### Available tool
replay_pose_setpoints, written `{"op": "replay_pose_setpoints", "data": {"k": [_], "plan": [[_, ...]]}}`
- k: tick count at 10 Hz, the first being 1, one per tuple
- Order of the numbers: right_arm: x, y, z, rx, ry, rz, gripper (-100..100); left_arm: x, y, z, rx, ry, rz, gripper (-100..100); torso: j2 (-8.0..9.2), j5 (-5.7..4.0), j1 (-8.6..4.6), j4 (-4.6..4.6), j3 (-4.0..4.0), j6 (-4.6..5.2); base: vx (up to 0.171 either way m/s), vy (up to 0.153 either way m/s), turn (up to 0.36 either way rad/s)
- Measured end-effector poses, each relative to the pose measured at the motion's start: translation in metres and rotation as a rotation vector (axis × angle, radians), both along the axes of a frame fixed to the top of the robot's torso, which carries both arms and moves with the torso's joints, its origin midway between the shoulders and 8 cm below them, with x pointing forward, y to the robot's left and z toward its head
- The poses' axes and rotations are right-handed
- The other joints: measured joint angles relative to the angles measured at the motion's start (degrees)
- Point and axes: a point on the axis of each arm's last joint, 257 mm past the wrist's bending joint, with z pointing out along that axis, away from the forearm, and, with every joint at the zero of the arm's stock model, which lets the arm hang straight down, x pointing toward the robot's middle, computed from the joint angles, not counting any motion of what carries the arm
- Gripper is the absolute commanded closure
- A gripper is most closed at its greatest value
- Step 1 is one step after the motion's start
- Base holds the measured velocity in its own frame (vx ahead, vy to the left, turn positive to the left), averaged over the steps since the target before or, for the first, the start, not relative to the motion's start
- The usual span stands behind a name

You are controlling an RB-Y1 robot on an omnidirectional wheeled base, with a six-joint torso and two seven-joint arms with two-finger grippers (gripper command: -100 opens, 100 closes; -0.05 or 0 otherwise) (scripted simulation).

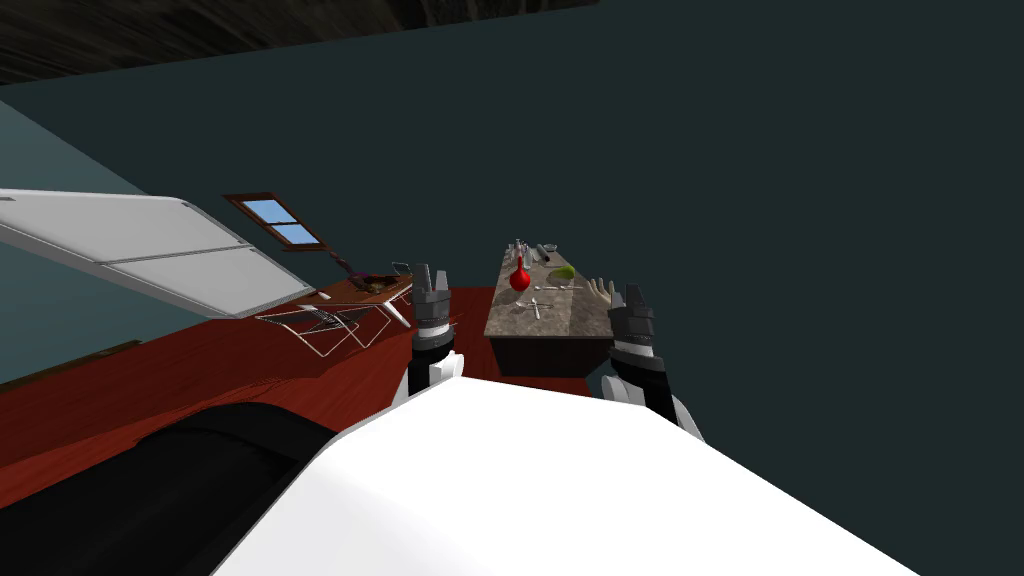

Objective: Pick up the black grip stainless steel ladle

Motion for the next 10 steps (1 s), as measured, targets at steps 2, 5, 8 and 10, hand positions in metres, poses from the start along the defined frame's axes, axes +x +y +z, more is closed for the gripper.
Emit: {"op": "replay_pose_setpoints", "data": {"k": [2, 5, 8, 10], "plan": [[0.002, 0.005, -0.007, -0.035, 0.017, 0.024, -100, 0.0, 0.0, 0.0, 0.0, 0.0, 0.0, 0, 0.16, 0.04, 0.22, 0.03, 0.09, 0.0, -0.066, 0.071, -0.017], [0.011, 0.017, -0.024, -0.108, 0.059, 0.073, -100, 0.0, 0.0, 0.0, 0.0, 0.0, 0.0, 0, 0.33, 0.12, 0.54, 0.07, 0.19, 0.0, -0.086, 0.118, -0.019], [0.015, 0.021, -0.044, -0.177, 0.101, 0.112, -100, 0.0, 0.0, 0.0, 0.0, 0.0, 0.0, 0, 0.37, 0.07, 0.33, 0.08, 0.22, 0.0, -0.089, 0.087, -0.005], [0.019, 0.026, -0.057, -0.229, 0.129, 0.137, -100, 0.0, 0.0, 0.0, 0.0, 0.0, 0.0, 0, 0.29, 0.1, 0.49, 0.07, 0.17, -0.01, -0.068, 0.122, -0.003]]}}
